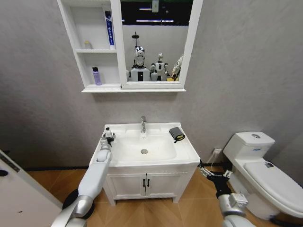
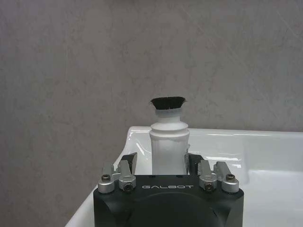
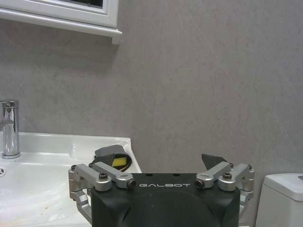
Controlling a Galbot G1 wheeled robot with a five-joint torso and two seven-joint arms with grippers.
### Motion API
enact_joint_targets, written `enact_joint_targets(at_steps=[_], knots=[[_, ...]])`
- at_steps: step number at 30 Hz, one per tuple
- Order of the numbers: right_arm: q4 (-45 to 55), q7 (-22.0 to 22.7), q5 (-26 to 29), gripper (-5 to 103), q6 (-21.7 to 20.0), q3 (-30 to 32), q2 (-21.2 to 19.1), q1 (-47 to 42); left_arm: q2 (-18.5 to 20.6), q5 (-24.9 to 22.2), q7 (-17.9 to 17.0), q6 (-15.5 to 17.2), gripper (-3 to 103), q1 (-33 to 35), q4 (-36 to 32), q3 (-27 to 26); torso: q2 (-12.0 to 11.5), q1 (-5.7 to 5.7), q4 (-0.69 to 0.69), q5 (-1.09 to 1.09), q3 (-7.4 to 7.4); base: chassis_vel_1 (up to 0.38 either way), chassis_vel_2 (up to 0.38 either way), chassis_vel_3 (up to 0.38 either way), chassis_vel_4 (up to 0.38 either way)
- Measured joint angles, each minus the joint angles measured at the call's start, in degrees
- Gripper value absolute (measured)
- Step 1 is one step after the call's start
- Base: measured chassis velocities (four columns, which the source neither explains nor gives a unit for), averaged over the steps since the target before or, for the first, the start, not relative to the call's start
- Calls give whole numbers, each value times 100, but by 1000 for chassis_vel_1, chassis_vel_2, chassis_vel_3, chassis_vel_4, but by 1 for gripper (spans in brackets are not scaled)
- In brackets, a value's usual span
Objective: Move facial cleanser and shampoo from washbasin to cabinet, then wipe washbasin with towel.
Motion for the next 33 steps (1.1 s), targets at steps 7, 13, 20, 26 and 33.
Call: enact_joint_targets(at_steps=[7,13,20,26,33], knots=[[-46,16,-5,100,59,14,-8,-8,84,-13,-16,58,36,50,-134,16,0,0,0,0,0,0,0,0,0],[-70,16,-9,100,65,2,-8,6,146,-18,-115,132,32,113,-330,2,0,0,-1,-1,0,0,0,0,0],[-81,16,-15,100,65,-12,-8,17,634,-380,-635,709,32,474,-1811,26,0,0,0,0,0,0,0,0,0],[-141,9,-51,100,66,-57,-3,36,1460,-1286,-1298,1659,32,930,-4135,-117,0,-1,1,-1,-1,0,0,0,0],[-166,6,-132,100,66,-137,28,45,2123,-2228,-1692,2428,32,681,-5354,-178,0,-1,0,-1,-1,0,0,0,0]])
